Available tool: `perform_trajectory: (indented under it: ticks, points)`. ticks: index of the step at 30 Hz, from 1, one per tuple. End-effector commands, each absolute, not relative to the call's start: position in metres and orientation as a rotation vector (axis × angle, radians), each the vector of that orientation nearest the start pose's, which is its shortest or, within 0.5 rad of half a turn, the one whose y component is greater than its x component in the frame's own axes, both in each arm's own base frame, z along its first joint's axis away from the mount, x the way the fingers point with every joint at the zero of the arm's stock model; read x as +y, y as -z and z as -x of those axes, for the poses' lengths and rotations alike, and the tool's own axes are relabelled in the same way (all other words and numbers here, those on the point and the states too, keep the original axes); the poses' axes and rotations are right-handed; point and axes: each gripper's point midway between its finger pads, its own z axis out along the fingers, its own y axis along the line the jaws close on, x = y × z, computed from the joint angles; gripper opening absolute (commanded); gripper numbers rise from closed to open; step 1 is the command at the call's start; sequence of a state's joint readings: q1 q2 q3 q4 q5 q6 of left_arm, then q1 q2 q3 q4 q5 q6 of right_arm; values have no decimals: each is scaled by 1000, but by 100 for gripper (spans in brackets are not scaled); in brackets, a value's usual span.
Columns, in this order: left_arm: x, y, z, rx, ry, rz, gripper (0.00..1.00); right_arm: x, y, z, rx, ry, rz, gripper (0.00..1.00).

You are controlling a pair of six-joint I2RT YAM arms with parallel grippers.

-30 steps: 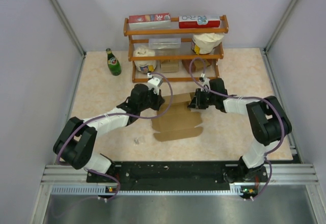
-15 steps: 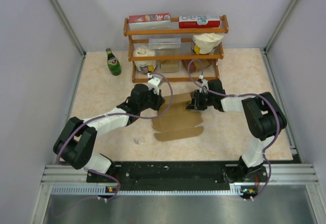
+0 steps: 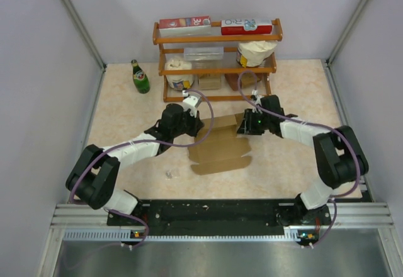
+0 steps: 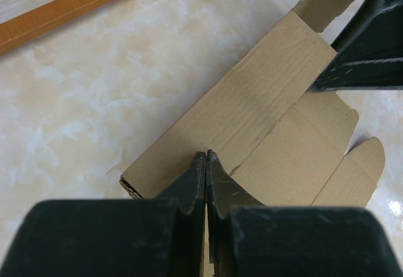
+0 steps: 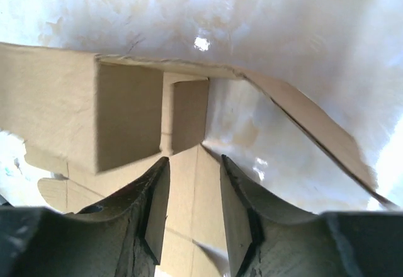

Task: Fold the paper box

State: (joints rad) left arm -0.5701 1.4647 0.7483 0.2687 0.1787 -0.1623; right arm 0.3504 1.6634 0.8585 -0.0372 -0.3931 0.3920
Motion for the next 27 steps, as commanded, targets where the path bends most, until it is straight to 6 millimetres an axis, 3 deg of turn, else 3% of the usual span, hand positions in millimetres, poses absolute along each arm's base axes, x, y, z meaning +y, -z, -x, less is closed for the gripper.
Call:
perform_trajectory:
  ticks: [1,4,9,15,21,27]
  points:
    - [-265,-130,-338,1965,660,-532,0,176,-92,-337,2398,-588,133,41]
    - [-265,-129,-338,1966,660,-532,0,160,-121,-341,2332,-485,119,48]
    - [-264,-128,-339,1968,658,-532,0,128,-146,-354,2304,-244,147,61]
    - [-265,-129,-338,1969,662,-531,0,126,-139,-364,2325,-169,319,66]
    - [-266,-128,-338,1968,665,-533,0,140,-126,-378,2326,-195,525,63]
    - [-267,-127,-338,1970,669,-535,0,146,-123,-392,2306,-186,592,59]
